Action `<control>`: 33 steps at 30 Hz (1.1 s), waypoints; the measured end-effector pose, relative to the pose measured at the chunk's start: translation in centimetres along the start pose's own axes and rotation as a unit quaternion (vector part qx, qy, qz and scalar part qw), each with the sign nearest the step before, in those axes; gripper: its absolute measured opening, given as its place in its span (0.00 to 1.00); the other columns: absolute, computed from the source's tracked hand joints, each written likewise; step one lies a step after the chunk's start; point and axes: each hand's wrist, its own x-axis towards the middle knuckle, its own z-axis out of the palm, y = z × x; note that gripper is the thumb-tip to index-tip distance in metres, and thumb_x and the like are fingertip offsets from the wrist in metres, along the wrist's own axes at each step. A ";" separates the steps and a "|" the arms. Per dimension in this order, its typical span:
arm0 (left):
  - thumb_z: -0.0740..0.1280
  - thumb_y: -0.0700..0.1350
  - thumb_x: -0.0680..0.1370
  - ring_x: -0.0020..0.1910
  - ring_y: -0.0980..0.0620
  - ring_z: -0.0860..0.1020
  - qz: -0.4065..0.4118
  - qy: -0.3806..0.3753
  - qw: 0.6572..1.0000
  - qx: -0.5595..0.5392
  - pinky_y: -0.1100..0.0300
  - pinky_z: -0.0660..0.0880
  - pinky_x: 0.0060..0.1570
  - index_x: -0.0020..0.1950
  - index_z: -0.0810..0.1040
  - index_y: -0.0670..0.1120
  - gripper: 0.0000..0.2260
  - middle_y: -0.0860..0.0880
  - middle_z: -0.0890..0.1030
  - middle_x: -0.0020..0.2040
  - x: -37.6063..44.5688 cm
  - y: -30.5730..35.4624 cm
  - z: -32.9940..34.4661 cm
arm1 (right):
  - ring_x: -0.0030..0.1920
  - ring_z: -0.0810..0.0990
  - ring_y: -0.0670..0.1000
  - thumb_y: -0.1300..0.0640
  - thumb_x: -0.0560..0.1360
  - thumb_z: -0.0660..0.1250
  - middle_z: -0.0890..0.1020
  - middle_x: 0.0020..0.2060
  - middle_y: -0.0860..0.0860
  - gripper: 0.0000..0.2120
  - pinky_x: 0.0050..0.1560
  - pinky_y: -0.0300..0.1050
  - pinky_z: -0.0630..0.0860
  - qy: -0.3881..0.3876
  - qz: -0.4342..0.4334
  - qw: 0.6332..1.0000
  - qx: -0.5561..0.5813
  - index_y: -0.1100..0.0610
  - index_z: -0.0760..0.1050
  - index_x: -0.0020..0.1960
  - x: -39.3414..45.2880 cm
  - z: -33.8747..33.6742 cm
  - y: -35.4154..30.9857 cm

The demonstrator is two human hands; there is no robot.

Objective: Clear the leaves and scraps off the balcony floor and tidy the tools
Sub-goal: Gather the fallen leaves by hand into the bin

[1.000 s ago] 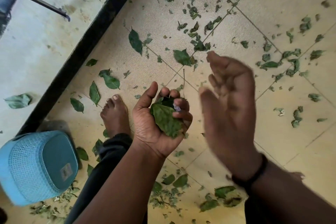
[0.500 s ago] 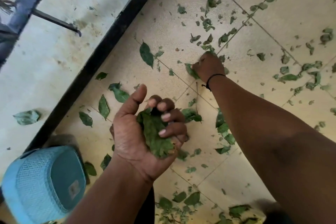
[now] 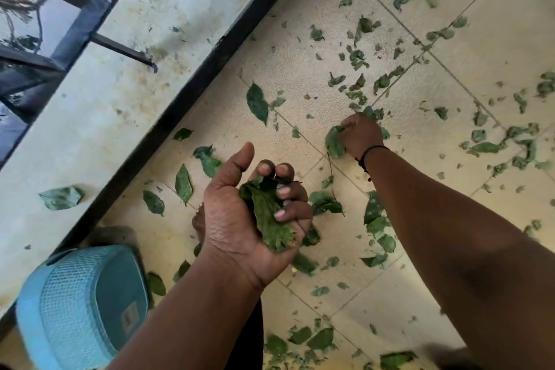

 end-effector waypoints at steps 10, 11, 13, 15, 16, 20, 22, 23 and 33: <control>0.64 0.54 0.74 0.28 0.56 0.66 0.003 0.019 1.000 0.006 0.68 0.57 0.27 0.31 0.72 0.47 0.15 0.51 0.73 0.35 -0.2 -0.4 -1.1 | 0.47 0.77 0.65 0.63 0.76 0.66 0.68 0.61 0.61 0.15 0.49 0.55 0.76 -0.009 -0.152 0.962 -0.228 0.57 0.70 0.61 -0.7 1.1 0.8; 0.65 0.54 0.74 0.28 0.56 0.66 0.004 0.020 1.000 0.008 0.68 0.57 0.27 0.31 0.72 0.47 0.15 0.52 0.73 0.35 -0.2 -0.4 -1.1 | 0.47 0.77 0.65 0.62 0.76 0.65 0.68 0.61 0.60 0.12 0.50 0.54 0.76 -0.008 -0.137 0.959 -0.246 0.58 0.72 0.60 -0.6 1.1 0.7; 0.65 0.54 0.74 0.29 0.56 0.66 0.005 0.022 1.000 0.013 0.68 0.57 0.27 0.31 0.72 0.47 0.15 0.52 0.73 0.35 -0.2 -0.5 -1.2 | 0.51 0.77 0.63 0.59 0.78 0.64 0.70 0.61 0.60 0.09 0.55 0.54 0.76 -0.014 -0.107 0.952 -0.286 0.57 0.75 0.58 -0.5 1.0 0.3; 0.65 0.54 0.74 0.29 0.56 0.66 0.004 0.024 1.000 0.018 0.68 0.57 0.28 0.31 0.72 0.47 0.15 0.52 0.73 0.35 -0.1 -0.7 -1.4 | 0.53 0.77 0.61 0.57 0.78 0.63 0.72 0.60 0.59 0.09 0.55 0.53 0.76 -0.017 -0.098 0.949 -0.301 0.56 0.77 0.56 -0.6 0.7 0.1; 0.65 0.54 0.74 0.29 0.56 0.66 0.003 0.025 0.999 0.021 0.68 0.57 0.28 0.31 0.72 0.47 0.15 0.51 0.73 0.35 -0.1 -0.9 -1.4 | 0.53 0.77 0.61 0.57 0.78 0.63 0.74 0.58 0.58 0.08 0.53 0.51 0.76 -0.018 -0.098 0.953 -0.288 0.56 0.77 0.56 -0.7 0.5 0.3; 0.66 0.54 0.72 0.29 0.56 0.67 0.003 0.024 0.999 0.026 0.68 0.57 0.29 0.31 0.72 0.47 0.14 0.51 0.73 0.35 -0.1 -1.3 -1.5 | 0.51 0.78 0.59 0.61 0.75 0.66 0.79 0.51 0.57 0.15 0.49 0.48 0.73 -0.033 -0.069 0.982 -0.174 0.58 0.70 0.60 -1.5 -0.3 1.5; 0.66 0.54 0.72 0.29 0.56 0.67 0.001 0.023 0.999 0.029 0.68 0.56 0.29 0.32 0.73 0.47 0.14 0.51 0.73 0.35 -0.1 -1.5 -1.6 | 0.54 0.78 0.59 0.60 0.74 0.68 0.80 0.53 0.58 0.13 0.51 0.47 0.73 -0.044 -0.049 0.987 -0.145 0.60 0.73 0.59 -2.0 -1.0 2.0; 0.66 0.54 0.72 0.29 0.56 0.67 0.001 0.023 0.999 0.030 0.68 0.56 0.29 0.32 0.73 0.47 0.14 0.51 0.73 0.35 0.0 -1.5 -1.7 | 0.54 0.79 0.59 0.61 0.74 0.69 0.81 0.53 0.59 0.13 0.51 0.47 0.74 -0.048 -0.040 0.990 -0.124 0.63 0.76 0.57 -2.2 -1.4 2.2; 0.66 0.53 0.71 0.31 0.54 0.70 0.018 0.028 0.999 0.035 0.67 0.62 0.29 0.35 0.77 0.48 0.10 0.52 0.75 0.36 0.0 -3.2 -2.2 | 0.34 0.75 0.47 0.55 0.69 0.73 0.82 0.41 0.48 0.10 0.34 0.39 0.75 -0.184 0.070 0.874 0.445 0.55 0.77 0.48 -12.8 -8.4 -0.8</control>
